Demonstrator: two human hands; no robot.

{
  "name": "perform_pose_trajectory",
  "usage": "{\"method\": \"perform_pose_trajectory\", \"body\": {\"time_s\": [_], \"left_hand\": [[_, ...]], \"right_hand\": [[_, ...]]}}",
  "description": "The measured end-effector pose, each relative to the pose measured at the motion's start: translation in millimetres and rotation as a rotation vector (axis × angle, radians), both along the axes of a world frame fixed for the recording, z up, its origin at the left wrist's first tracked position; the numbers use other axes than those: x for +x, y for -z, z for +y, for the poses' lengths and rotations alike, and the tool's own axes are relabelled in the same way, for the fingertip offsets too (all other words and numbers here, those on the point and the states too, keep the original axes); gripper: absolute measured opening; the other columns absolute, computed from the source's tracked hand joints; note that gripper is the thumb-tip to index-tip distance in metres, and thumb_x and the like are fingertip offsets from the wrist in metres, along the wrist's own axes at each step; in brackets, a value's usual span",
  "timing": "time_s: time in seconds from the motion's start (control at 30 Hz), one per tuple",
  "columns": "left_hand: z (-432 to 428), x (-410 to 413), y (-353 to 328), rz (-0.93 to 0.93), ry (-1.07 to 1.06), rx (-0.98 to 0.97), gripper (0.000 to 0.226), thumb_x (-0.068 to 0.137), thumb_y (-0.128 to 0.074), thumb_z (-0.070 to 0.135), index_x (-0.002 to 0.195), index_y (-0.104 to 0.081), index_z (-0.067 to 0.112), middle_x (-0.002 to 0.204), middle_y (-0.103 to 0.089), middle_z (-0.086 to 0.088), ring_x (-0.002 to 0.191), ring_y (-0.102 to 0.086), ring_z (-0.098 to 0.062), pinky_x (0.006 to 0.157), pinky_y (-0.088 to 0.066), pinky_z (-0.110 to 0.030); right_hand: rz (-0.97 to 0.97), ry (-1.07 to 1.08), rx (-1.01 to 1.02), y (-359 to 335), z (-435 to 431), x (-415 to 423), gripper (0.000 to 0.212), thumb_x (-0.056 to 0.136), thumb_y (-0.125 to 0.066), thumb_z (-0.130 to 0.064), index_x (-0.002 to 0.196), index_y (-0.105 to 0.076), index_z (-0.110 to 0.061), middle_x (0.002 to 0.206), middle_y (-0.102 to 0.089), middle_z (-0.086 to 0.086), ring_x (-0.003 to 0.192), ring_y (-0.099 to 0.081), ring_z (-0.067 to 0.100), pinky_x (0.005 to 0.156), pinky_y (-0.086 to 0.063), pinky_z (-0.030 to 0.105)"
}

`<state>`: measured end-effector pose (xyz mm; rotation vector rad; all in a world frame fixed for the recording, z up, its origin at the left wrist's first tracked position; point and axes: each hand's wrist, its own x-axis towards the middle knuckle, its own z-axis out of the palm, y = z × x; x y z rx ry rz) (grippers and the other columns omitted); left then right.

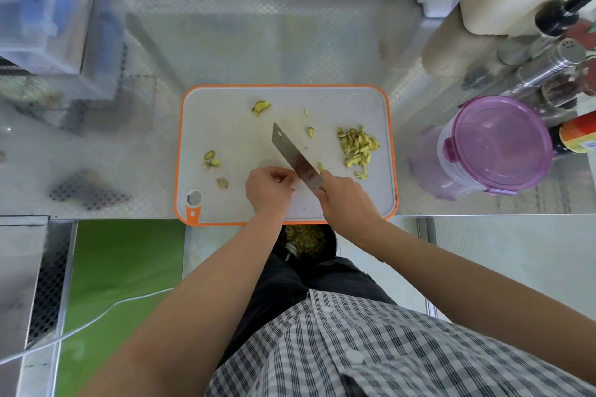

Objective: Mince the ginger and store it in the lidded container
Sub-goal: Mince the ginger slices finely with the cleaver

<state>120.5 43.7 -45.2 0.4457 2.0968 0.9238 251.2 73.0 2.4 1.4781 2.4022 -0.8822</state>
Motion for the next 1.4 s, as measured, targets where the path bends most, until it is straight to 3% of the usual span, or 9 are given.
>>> {"method": "perform_pose_trajectory", "body": {"time_s": [0.27,0.43,0.53,0.67,1.03,1.23,1.4], "left_hand": [[0,0,-2,0.021,0.042,-0.008,0.005,0.077,-0.075,0.009,0.075,-0.075,0.013,0.069,-0.072,-0.004,0.062,-0.069,-0.020,0.072,-0.058,-0.038],[-1,1,-4,0.047,0.061,0.005,0.007,0.079,-0.073,0.009,0.075,-0.075,0.014,0.069,-0.071,-0.004,0.060,-0.069,-0.019,0.071,-0.057,-0.033],[-1,3,-5,0.056,0.056,0.006,0.007,0.081,-0.071,0.006,0.078,-0.075,0.011,0.075,-0.073,-0.008,0.056,-0.066,-0.014,0.067,-0.058,-0.030],[-3,4,-1,0.054,0.019,0.015,0.007,0.082,-0.070,0.006,0.079,-0.075,0.010,0.073,-0.072,-0.007,0.060,-0.069,-0.022,0.072,-0.058,-0.039],[-1,7,0,0.068,0.007,-0.013,0.007,0.080,-0.072,0.011,0.075,-0.074,0.016,0.075,-0.073,-0.006,0.071,-0.070,-0.025,0.076,-0.057,-0.042],[1,8,-5,0.129,0.049,-0.036,0.006,0.081,-0.071,0.010,0.083,-0.076,0.010,0.084,-0.074,-0.006,0.080,-0.067,-0.023,0.078,-0.052,-0.031],[1,8,-5,0.147,0.065,-0.057,0.008,0.081,-0.070,0.010,0.086,-0.077,0.011,0.085,-0.074,-0.006,0.080,-0.067,-0.021,0.073,-0.046,-0.024]], "right_hand": [[-0.034,0.030,-0.031,11,-1,-11,0.005,0.098,-0.041,-0.014,0.094,-0.040,-0.012,0.079,-0.046,0.005,0.074,-0.050,0.030,0.061,-0.037,0.034],[0.046,0.083,-0.030,13,4,-14,0.013,0.099,-0.041,-0.021,0.103,-0.044,-0.009,0.081,-0.050,0.007,0.071,-0.044,0.027,0.061,-0.035,0.034],[0.078,0.093,-0.006,13,6,-10,0.012,0.099,-0.042,-0.022,0.097,-0.042,-0.011,0.073,-0.047,0.005,0.068,-0.045,0.028,0.057,-0.033,0.033],[0.083,0.051,0.019,10,2,-4,0.014,0.099,-0.041,-0.022,0.101,-0.044,-0.009,0.062,-0.038,-0.002,0.064,-0.046,0.028,0.054,-0.033,0.033],[0.054,0.054,0.009,8,-4,-5,0.015,0.099,-0.040,-0.020,0.107,-0.044,-0.008,0.068,-0.040,0.001,0.068,-0.046,0.028,0.058,-0.036,0.035],[0.024,0.073,-0.013,10,-4,-8,0.014,0.099,-0.040,-0.019,0.088,-0.033,-0.013,0.066,-0.036,0.001,0.067,-0.044,0.027,0.058,-0.033,0.034],[0.000,0.084,-0.032,13,-3,-17,0.009,0.098,-0.040,-0.015,0.101,-0.044,-0.007,0.083,-0.053,0.010,0.079,-0.051,0.031,0.062,-0.037,0.035]]}}
